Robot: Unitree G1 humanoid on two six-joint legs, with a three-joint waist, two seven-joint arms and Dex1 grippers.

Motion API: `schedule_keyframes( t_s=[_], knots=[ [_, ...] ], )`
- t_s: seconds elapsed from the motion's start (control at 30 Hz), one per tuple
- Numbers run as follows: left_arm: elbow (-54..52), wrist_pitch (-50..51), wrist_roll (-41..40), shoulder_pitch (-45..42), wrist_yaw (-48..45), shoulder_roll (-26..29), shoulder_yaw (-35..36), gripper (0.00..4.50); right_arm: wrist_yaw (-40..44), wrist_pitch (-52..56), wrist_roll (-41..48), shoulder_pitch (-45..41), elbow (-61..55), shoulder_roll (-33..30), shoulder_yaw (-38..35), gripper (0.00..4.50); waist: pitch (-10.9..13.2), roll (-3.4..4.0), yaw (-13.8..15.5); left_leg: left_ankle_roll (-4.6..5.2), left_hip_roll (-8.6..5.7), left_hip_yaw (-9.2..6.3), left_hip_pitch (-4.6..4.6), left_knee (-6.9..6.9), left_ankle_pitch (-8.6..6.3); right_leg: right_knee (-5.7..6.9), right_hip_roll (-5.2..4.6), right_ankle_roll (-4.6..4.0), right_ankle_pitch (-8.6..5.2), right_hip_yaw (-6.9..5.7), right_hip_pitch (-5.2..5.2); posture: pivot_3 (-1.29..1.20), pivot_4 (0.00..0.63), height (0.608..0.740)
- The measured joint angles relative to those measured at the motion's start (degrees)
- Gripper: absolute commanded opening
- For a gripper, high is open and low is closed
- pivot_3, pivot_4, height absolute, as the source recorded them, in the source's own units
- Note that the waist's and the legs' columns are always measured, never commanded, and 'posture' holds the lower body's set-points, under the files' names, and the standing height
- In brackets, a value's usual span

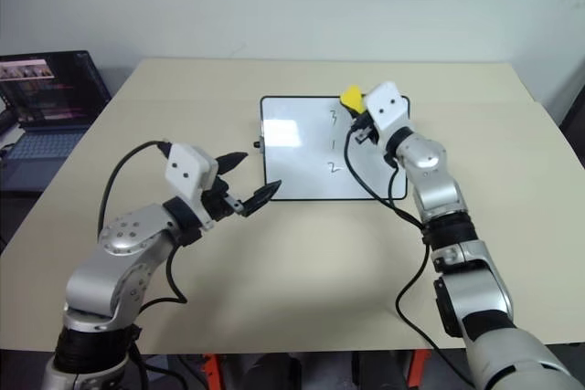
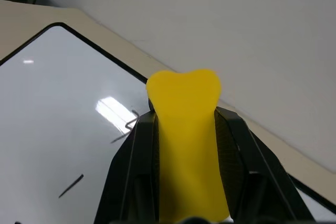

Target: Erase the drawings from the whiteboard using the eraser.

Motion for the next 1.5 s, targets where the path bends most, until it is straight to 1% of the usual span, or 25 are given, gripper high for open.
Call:
schedule_keyframes(
  t_s=[0.27, 0.57, 0.67, 0.8, 1.2, 1.5],
  knots=[
    [0.2, -0.1, 0.0, 0.0, 0.1, 0.0, 0.0, 4.50, 1.3, -4.3, -1.8, -4.8, 8.2, 1.4, 0.6, 1.14, 0.0, 0.01, 0.0, 0.00, 0.00, 0.00, -0.01, 0.00, 0.00, 0.00, -0.01, 0.00, 0.00, -0.01, -0.02, 0.00, 0.150, 0.740],
    [0.1, -0.1, 0.0, 0.1, 0.4, -0.6, 0.0, 4.50, 2.3, -6.5, -4.1, -8.2, 16.1, 1.7, 1.4, 1.14, 0.0, 0.03, 0.0, -0.01, 0.00, 0.02, -0.01, -0.01, 0.00, 0.01, -0.01, -0.01, 0.00, 0.00, -0.03, 0.00, 0.150, 0.740],
    [0.1, -0.1, 0.0, 0.1, 0.6, -0.7, 0.0, 4.50, 2.5, -7.2, -4.5, -9.7, 18.4, 2.0, 1.5, 1.14, 0.0, 0.03, 0.0, -0.15, 0.00, 0.02, -0.01, -0.01, 0.08, 0.01, -0.02, -0.01, 0.00, 0.00, -0.03, 0.00, 0.150, 0.740],
    [-0.2, -0.1, 0.1, 0.3, 1.2, -0.8, 0.0, 4.50, 2.4, -8.4, -4.7, -10.0, 21.6, 2.1, 1.8, 1.14, 0.0, 0.03, 0.0, -0.15, 0.00, 0.03, -0.02, -0.01, 0.08, 0.00, -0.02, -0.01, 0.01, 0.01, -0.03, 0.00, 0.150, 0.740],
    [-0.4, 0.2, 0.0, 0.6, 1.8, -0.8, 0.0, 4.50, 2.0, -9.3, -5.0, -12.8, 25.8, 2.3, 1.8, 1.14, 0.0, 0.03, 0.0, -0.15, 0.01, 0.04, 0.00, 0.01, 0.08, 0.04, -0.02, -0.03, 0.02, 0.01, -0.03, 0.00, 0.150, 0.740],
    [-1.2, 0.3, 0.0, 0.5, 2.2, -0.9, 0.0, 4.50, 3.1, -8.7, -6.2, -13.0, 25.6, 2.3, 2.6, 1.14, 0.0, 0.02, -0.1, -0.15, 0.01, 0.05, 0.01, 0.02, 0.08, 0.05, -0.02, -0.03, 0.02, 0.02, -0.02, 0.00, 0.150, 0.740]
  ],
)
